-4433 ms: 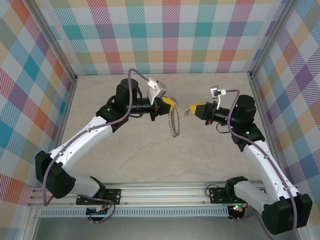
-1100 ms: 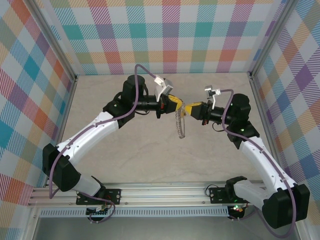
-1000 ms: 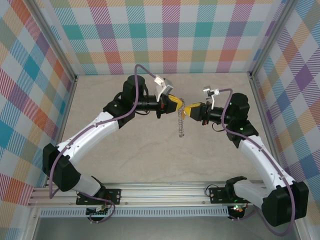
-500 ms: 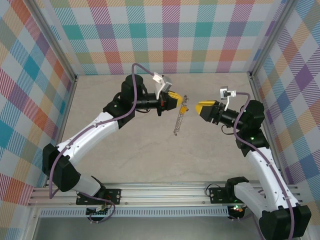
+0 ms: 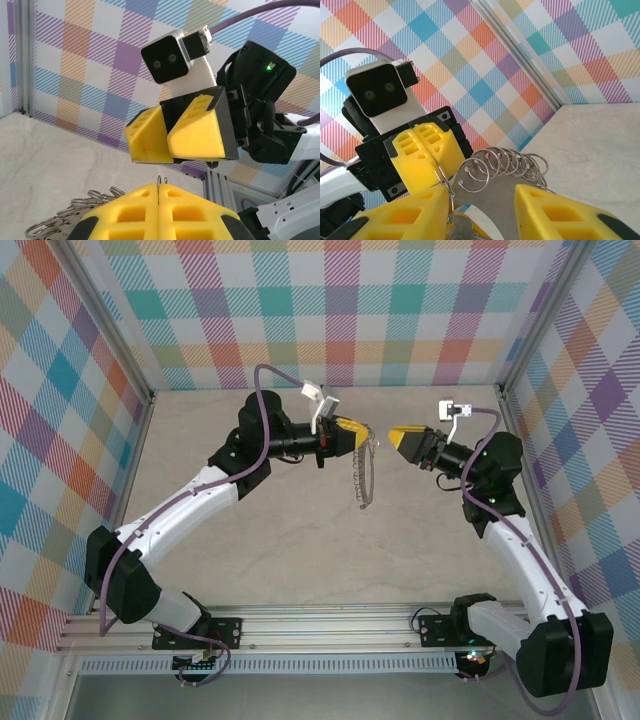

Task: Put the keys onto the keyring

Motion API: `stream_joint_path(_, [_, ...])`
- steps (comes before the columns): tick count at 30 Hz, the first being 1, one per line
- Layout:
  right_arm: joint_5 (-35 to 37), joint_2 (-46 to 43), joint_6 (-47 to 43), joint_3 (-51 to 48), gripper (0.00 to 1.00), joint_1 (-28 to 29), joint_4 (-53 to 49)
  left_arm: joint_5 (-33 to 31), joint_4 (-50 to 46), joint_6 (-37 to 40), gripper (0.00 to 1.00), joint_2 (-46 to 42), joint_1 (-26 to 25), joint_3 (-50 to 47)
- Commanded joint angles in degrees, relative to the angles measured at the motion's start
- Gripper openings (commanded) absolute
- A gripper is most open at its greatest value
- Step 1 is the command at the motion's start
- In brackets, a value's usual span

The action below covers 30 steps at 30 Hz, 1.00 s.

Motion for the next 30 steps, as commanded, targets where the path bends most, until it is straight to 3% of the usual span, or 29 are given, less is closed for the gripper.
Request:
stream_joint_path(1, [-1.5, 1.1, 1.8, 0.8, 0.39, 1.5, 5.5, 1.7, 5.5, -2.4, 0.00, 0.1, 0.1, 0.3])
stream_joint_path(18, [-0.6, 4.6, 1.1, 2.9, 0.37, 5.7, 9.2, 2.1, 5.1, -2.5, 0.00, 0.5, 0.0, 0.8])
stream_joint_path(30, [1.2, 1.2, -0.3, 2.4, 0.43, 6.1, 6.8, 2.0, 4.7, -2.2, 0.00, 0.7, 0.1, 0.7])
